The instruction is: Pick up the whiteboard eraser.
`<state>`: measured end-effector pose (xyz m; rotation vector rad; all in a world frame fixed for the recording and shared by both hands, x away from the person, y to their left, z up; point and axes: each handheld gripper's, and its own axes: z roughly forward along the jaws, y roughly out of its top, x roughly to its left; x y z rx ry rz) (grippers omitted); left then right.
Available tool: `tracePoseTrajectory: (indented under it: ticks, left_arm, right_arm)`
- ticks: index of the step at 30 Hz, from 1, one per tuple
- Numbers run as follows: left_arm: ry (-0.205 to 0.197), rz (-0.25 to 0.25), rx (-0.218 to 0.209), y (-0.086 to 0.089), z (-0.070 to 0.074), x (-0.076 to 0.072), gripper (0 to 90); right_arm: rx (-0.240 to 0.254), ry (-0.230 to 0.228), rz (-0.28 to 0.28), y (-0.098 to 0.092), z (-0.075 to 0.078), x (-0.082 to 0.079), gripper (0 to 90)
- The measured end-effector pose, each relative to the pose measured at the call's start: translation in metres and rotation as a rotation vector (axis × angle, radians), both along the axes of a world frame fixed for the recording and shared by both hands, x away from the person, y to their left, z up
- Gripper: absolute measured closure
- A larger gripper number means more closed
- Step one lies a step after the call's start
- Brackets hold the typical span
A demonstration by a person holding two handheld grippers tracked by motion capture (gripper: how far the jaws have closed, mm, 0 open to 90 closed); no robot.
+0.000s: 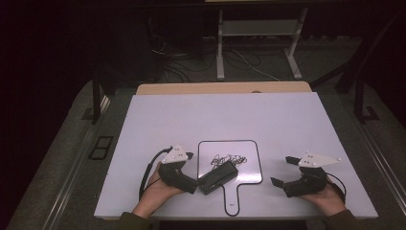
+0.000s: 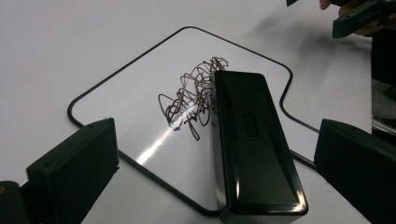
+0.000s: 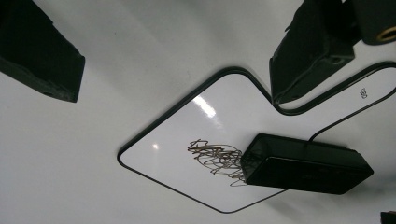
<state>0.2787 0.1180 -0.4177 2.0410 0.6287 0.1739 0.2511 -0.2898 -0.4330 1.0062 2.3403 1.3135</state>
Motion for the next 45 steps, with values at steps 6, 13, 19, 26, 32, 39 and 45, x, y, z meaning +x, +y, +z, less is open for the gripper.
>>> tracePoseTrajectory:
  ticks: [6, 13, 19, 26, 32, 39, 45]
  left_arm:
    - [-0.003, -0.006, -0.002, -0.009, 0.001, -0.001, 0.0]
    - [0.0, -0.021, 0.005, -0.023, 0.0, -0.002, 0.0]
    - [-0.002, -0.024, 0.024, -0.036, -0.003, -0.001, 0.0]
    - [0.006, -0.019, 0.025, -0.049, -0.005, 0.006, 0.0]
    - [0.002, -0.028, 0.055, -0.061, -0.008, 0.008, 1.0]
    - [0.0, -0.034, 0.081, -0.063, -0.01, 0.005, 11.2]
    - [0.017, -0.033, 0.108, -0.064, -0.013, 0.004, 17.5]
  right_arm:
    - [0.0, 0.0, -0.003, 0.001, 0.0, 0.0, 2.4]
    - [-0.003, 0.001, -0.004, 0.001, 0.0, 0.0, 2.4]
    - [-0.002, 0.002, -0.004, 0.001, 0.0, 0.0, 2.4]
    - [0.0, 0.004, -0.008, 0.001, 0.0, 0.0, 2.3]
    - [-0.001, -0.002, -0.008, 0.0, 0.0, -0.001, 2.4]
    - [-0.002, 0.0, -0.004, 0.0, -0.001, -0.001, 2.4]
    - [-0.004, 0.002, -0.004, 0.0, -0.001, -0.001, 2.4]
